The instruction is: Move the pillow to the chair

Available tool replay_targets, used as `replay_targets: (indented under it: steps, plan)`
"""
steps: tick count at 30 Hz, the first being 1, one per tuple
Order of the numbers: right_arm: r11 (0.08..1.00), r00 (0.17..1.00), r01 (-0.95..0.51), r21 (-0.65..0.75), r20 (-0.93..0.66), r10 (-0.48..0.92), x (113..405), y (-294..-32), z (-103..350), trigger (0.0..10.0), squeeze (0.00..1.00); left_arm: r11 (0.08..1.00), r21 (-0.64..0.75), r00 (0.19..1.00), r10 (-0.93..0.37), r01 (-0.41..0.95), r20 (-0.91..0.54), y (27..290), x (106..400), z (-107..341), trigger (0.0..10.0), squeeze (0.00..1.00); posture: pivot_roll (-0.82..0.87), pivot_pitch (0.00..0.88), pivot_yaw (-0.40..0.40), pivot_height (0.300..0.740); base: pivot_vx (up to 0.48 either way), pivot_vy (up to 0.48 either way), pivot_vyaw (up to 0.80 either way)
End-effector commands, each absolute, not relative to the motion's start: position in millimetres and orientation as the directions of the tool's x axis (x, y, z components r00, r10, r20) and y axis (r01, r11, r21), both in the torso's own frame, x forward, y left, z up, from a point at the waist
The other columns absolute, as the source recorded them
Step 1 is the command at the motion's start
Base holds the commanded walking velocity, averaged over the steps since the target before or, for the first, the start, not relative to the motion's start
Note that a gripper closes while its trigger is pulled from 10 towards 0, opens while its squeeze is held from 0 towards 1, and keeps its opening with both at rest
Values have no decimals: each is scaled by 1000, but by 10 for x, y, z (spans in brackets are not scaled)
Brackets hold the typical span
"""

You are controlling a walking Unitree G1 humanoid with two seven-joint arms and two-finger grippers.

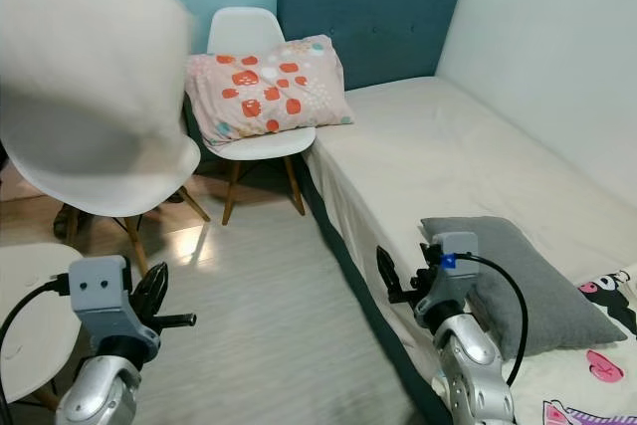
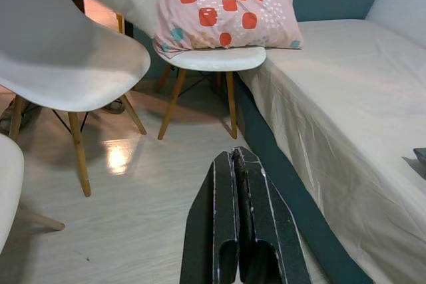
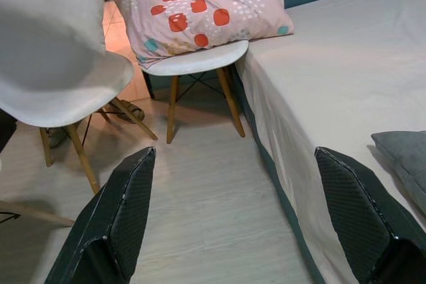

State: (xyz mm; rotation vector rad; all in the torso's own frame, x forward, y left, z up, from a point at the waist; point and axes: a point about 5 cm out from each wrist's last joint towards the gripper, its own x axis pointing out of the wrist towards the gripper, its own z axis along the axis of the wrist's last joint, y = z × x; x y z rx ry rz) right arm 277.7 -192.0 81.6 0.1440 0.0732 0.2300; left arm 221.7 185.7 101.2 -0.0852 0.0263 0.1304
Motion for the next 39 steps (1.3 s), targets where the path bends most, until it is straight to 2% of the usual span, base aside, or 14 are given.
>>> replay_targets:
  steps: [1, 39]
  plan:
    - [966, 974, -201, 165, -70, 215, 2765, -1968, 780, 10000, 0, 987, -97, 992, 121, -124, -36, 1842, 2226, 993, 10000, 0, -39, 0, -107, 740, 0, 0, 0]
    - [966, 975, -194, 172, -75, 209, 2776, -1967, 785, 10000, 0, 985, -114, 992, 125, -128, -37, 1863, 2236, 993, 10000, 0, -42, 0, -110, 740, 0, 0, 0]
